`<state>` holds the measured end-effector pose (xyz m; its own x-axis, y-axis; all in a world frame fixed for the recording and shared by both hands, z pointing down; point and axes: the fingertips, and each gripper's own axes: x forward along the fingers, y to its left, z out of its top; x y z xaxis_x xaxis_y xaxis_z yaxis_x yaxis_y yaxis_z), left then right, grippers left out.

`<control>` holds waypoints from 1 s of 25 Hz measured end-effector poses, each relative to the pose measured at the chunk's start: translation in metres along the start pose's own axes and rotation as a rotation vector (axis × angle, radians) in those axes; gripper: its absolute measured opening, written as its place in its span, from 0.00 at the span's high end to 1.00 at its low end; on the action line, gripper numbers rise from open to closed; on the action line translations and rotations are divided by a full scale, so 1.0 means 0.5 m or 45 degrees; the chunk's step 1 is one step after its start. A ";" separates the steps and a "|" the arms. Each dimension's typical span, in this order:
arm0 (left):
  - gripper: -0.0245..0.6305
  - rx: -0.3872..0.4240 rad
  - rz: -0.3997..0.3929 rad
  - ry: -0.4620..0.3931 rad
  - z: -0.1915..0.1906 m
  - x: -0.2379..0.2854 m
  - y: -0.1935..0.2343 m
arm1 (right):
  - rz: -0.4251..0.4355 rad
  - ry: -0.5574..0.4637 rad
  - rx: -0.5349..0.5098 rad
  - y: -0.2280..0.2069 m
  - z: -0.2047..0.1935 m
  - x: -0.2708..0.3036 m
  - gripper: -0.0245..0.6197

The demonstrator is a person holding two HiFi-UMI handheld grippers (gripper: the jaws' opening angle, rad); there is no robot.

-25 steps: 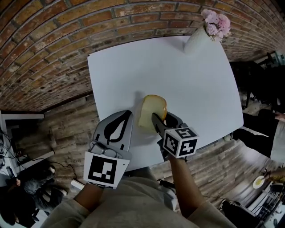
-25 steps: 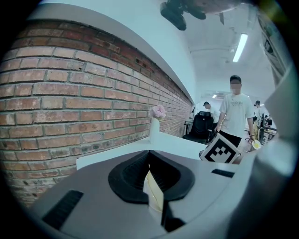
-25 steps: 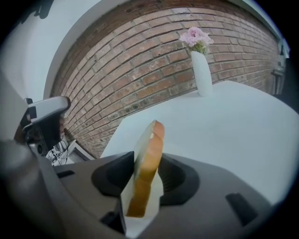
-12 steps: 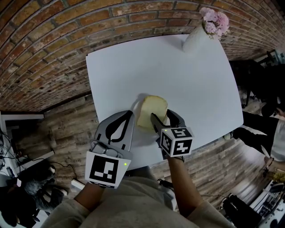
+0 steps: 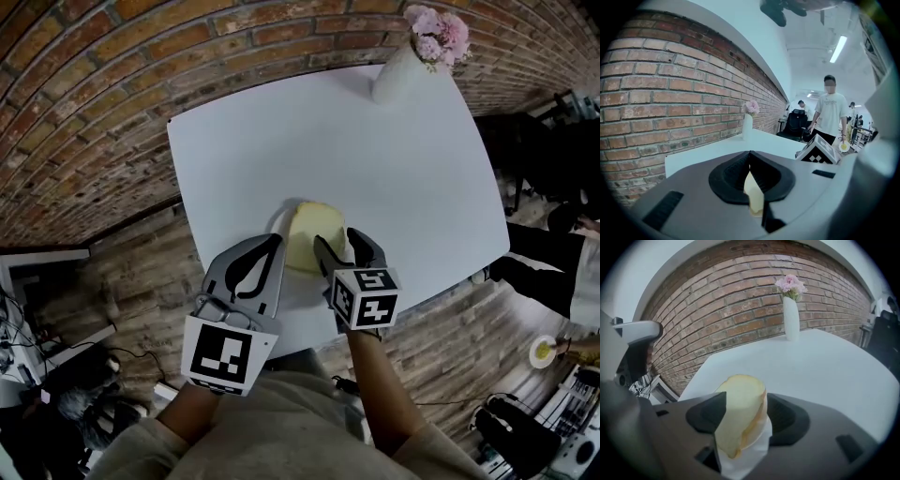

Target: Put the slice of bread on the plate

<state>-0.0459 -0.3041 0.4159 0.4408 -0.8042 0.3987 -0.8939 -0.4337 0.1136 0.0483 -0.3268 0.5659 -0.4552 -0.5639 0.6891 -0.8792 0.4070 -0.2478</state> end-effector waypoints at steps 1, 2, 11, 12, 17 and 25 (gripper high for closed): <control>0.95 0.001 -0.008 0.004 -0.001 0.003 -0.002 | -0.004 -0.017 0.004 -0.001 0.007 -0.003 0.56; 0.95 0.004 -0.016 0.007 -0.002 0.006 -0.004 | -0.007 -0.040 0.008 -0.001 0.016 -0.008 0.56; 0.95 0.027 -0.107 -0.001 0.013 0.026 -0.033 | -0.059 -0.272 -0.056 0.021 0.117 -0.070 0.56; 0.95 0.030 -0.118 -0.004 0.015 0.028 -0.038 | -0.062 -0.297 -0.065 0.024 0.126 -0.080 0.56; 0.95 0.047 -0.169 -0.021 0.022 0.031 -0.065 | -0.089 -0.404 -0.096 0.037 0.158 -0.129 0.71; 0.95 0.057 -0.197 -0.077 0.050 -0.005 -0.097 | -0.077 -0.560 -0.121 0.089 0.184 -0.222 0.91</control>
<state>-0.0018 -0.2913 0.3868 0.5780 -0.7488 0.3242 -0.8111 -0.5706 0.1282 0.0467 -0.3122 0.4155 -0.4379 -0.8319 0.3408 -0.8986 0.4163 -0.1383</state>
